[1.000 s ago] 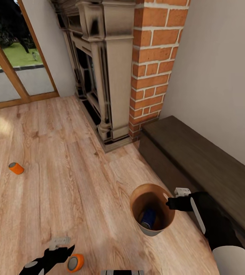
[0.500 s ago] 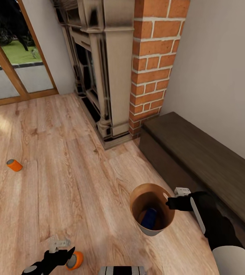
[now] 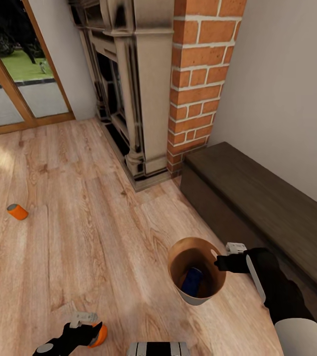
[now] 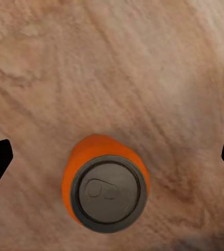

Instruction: Put the three can of soda from the living room inside the tash can in the kitchen.

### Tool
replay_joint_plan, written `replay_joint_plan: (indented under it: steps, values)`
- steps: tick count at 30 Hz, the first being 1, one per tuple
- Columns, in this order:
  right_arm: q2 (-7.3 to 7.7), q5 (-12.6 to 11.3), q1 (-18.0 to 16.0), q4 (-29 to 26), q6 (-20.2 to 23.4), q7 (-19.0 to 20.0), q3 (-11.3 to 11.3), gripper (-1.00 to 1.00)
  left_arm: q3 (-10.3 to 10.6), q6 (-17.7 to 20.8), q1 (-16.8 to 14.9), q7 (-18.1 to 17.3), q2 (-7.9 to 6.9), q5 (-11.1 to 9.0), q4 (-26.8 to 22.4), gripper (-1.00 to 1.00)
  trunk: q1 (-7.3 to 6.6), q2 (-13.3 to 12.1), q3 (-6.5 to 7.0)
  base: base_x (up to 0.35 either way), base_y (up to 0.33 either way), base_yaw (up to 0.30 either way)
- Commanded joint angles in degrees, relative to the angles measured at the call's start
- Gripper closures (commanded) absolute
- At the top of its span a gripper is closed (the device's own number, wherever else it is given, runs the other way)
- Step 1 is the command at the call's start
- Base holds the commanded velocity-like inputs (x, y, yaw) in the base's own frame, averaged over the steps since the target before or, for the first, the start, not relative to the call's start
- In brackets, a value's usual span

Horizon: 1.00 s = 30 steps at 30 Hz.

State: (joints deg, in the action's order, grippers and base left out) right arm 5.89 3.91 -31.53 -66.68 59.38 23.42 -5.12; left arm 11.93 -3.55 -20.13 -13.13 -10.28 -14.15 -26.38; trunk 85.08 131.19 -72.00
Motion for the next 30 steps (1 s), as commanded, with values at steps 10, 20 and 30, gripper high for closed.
replay_joint_plan:
  steps: [10, 20, 30]
  values:
    - [-0.09, -1.37, -0.02, -0.03, 0.21, 0.13, 1.34, 1.0, 0.02, -0.02, 0.0, -0.06, -0.01, 0.0, 0.01, -1.0, 1.32, 2.42, -1.3, 0.0, 0.0, 0.0]
    - [-0.09, -1.35, -0.02, -0.08, 0.21, 0.13, 1.59, 1.0, 0.12, 0.03, 0.0, -0.06, 0.0, 0.0, 0.01, -1.0, 1.76, 3.23, -1.85, 0.0, 0.0, 0.0]
    - [-0.08, -1.36, 0.13, -2.51, 0.21, 0.13, 1.52, 1.0, 0.2, -0.01, 0.0, -0.13, 0.0, 0.0, -0.05, -1.0, 2.85, 5.23, -2.76, 0.0, 0.0, 0.0]
